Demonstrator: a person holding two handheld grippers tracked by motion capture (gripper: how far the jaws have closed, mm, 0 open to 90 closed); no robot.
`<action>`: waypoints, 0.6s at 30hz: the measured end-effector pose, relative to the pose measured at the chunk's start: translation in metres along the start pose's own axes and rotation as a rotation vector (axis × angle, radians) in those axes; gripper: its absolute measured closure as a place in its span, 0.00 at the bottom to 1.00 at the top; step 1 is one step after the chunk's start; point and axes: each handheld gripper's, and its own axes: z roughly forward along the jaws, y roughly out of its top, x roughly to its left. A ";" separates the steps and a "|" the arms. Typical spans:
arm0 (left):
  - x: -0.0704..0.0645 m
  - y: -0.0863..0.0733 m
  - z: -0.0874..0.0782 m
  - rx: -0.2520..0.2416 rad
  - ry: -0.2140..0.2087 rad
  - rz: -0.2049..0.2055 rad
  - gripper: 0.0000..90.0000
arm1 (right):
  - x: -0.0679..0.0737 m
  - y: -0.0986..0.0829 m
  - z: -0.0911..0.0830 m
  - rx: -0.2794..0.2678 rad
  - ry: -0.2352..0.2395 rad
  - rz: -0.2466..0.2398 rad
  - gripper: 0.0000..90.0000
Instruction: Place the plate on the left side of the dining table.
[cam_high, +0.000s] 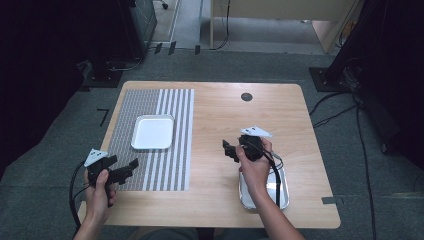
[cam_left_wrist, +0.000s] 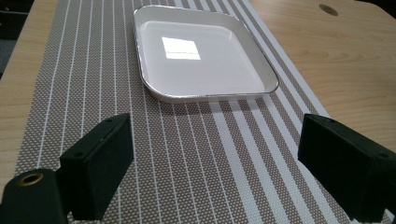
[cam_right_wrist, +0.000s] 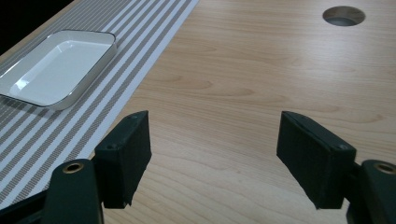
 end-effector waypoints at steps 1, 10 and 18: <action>0.000 -0.001 -0.001 0.001 0.004 0.006 0.12 | -0.003 -0.001 -0.003 -0.004 -0.004 0.000 0.30; 0.000 -0.011 -0.009 -0.003 0.002 0.024 0.12 | -0.025 -0.013 -0.022 -0.011 -0.026 0.030 0.30; 0.000 -0.021 -0.012 -0.001 0.018 0.023 0.12 | -0.044 -0.025 -0.039 -0.020 -0.050 0.048 0.30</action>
